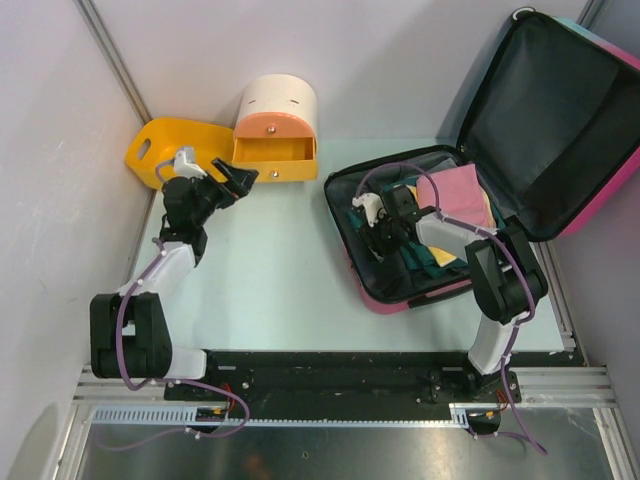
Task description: Open, take out, and arrange the luggage
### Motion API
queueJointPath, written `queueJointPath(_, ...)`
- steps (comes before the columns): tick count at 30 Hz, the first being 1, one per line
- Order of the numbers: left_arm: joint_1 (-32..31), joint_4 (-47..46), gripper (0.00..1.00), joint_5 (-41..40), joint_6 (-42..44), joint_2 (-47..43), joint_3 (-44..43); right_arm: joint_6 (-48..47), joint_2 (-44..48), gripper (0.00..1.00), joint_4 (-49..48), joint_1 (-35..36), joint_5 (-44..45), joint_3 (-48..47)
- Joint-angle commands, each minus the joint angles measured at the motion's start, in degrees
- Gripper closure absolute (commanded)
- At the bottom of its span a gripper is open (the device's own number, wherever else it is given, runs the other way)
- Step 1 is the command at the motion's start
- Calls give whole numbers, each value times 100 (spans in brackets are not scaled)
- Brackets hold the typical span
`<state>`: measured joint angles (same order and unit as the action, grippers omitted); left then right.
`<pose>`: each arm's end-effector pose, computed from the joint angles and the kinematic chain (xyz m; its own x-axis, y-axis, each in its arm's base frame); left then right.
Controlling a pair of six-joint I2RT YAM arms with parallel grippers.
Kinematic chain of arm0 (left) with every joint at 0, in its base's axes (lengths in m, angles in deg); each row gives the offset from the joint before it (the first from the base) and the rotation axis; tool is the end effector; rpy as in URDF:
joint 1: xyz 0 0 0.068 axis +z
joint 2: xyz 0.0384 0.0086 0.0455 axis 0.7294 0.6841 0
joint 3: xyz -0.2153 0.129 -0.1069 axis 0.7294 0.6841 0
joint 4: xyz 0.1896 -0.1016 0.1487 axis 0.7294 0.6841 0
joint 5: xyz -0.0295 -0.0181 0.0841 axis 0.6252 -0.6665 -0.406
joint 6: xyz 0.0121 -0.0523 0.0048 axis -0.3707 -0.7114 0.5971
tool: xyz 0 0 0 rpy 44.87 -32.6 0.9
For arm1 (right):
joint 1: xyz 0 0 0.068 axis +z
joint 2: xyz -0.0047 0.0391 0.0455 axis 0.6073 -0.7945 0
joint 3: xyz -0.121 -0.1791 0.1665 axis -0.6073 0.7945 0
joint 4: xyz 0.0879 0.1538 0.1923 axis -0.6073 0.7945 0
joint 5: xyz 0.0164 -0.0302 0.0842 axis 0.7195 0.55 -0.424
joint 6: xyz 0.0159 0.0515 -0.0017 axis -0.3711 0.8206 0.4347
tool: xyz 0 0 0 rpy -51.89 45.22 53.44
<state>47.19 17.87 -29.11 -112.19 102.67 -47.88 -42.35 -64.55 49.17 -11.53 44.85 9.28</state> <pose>0.3144 -0.0103 0.2793 -0.3025 -0.6004 -0.7403 0.1851 0.7249 -0.6635 0.3282 0.1703 0.1750 -0.5499 -0.6033 -0.5776 -0.7662 0.6397 0.0612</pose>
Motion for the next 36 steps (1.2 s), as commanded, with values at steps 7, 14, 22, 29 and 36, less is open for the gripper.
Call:
queueJointPath(7, 175, 148, 0, 47, 180, -188, -366, 171, -76, 62, -478, 243, 794, 298)
queueJointPath(14, 175, 148, 0, 126, 180, -188, -401, -345, 881, 90, -601, 59, 698, 254)
queueJointPath(22, 175, 139, 0, 82, 119, -372, -173, -1241, 1787, 100, 57, 208, 943, -536)
queueJointPath(29, 184, 139, 0, -32, 40, -574, 55, -2534, 1446, 100, -21, 752, 1515, -1528)
queueJointPath(36, 263, 148, 0, -111, 4, -996, 389, -2895, 22, 99, 348, 788, 1367, -3629)
